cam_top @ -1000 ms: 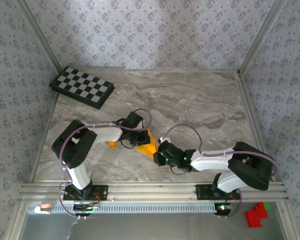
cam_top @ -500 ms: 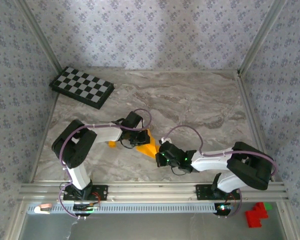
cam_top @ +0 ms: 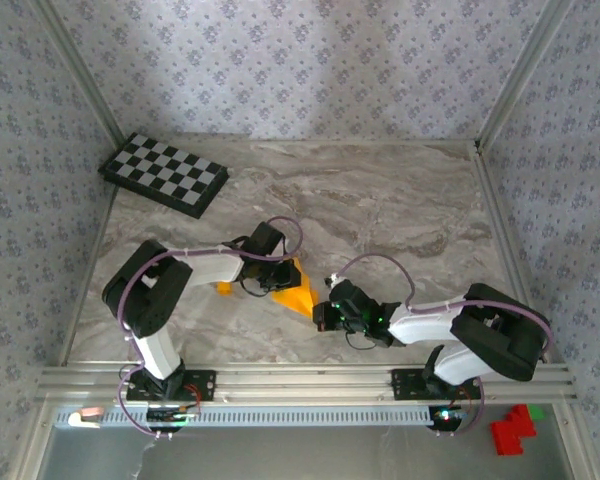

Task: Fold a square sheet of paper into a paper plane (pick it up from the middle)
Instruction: Perform the fourth fold on the wing at the bottom-center of the table.

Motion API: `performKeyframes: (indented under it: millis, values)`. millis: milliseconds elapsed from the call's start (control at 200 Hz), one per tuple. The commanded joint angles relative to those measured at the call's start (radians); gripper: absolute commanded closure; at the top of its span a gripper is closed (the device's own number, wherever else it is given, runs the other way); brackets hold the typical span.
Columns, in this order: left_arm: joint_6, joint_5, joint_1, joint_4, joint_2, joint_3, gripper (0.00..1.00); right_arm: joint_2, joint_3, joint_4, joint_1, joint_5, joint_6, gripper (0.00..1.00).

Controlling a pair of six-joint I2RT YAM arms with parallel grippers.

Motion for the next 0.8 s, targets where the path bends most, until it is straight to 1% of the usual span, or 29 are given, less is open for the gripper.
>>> performKeyframes:
  millis: [0, 165, 490, 795]
  values:
    - [0.001, 0.023, -0.006, -0.016, -0.05, 0.001, 0.85, 0.01, -0.02, -0.028, -0.006, 0.002, 0.024, 0.99]
    - [0.003, 0.021, -0.012, -0.009, -0.058, -0.009, 0.85, 0.008, -0.019, -0.034, -0.009, 0.004, 0.027, 0.99]
    - [0.015, 0.014, -0.012, -0.005, 0.007, 0.009, 0.86, -0.002, -0.019, -0.044, -0.012, 0.017, 0.027, 0.97]
    - [0.029, -0.018, -0.009, -0.02, 0.015, 0.002, 0.87, -0.002, -0.011, -0.054, -0.011, 0.021, 0.024, 0.95]
